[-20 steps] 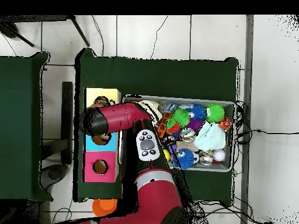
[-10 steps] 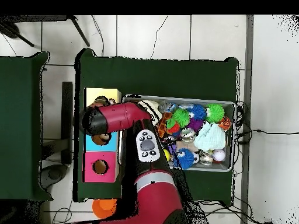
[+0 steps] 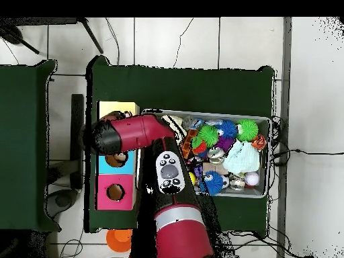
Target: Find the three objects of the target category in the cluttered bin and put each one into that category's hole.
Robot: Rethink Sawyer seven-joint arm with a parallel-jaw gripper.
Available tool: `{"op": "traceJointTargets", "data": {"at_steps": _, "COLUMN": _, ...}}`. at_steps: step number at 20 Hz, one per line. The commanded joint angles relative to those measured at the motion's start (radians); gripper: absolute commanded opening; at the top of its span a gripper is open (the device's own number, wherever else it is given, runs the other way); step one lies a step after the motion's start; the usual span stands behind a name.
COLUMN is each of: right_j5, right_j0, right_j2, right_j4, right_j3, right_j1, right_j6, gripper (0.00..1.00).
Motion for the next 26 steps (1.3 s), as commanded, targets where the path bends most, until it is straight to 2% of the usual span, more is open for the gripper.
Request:
{"op": "traceJointTargets", "data": {"at_steps": 1, "right_j5": 0.219, "right_j0": -0.033, "right_j2": 0.04, "right_j4": 0.032, "right_j3": 0.089, "right_j1": -0.102, "right_j6": 0.037, "gripper": 0.0}}
{"op": "traceJointTargets", "data": {"at_steps": 10, "right_j5": 0.38, "right_j0": -0.057, "right_j2": 0.046, "right_j4": 0.037, "right_j3": 0.101, "right_j1": -0.203, "right_j6": -0.014, "gripper": 0.0}}
{"op": "traceJointTargets", "data": {"at_steps": 14, "right_j5": 0.38, "right_j0": -0.102, "right_j2": 0.081, "right_j4": 0.027, "right_j3": 0.152, "right_j1": -0.221, "right_j6": -0.074, "gripper": 0.0}}
{"op": "traceJointTargets", "data": {"at_steps": 21, "right_j5": 0.361, "right_j0": -0.203, "right_j2": 0.117, "right_j4": -0.048, "right_j3": 0.22, "right_j1": -0.207, "right_j6": -0.193, "gripper": 0.0}}
{"op": "traceJointTargets", "data": {"at_steps": 26, "right_j5": 0.445, "right_j0": -0.26, "right_j2": 0.141, "right_j4": -0.109, "right_j3": 0.199, "right_j1": -0.187, "right_j6": -0.278, "gripper": 0.0}}
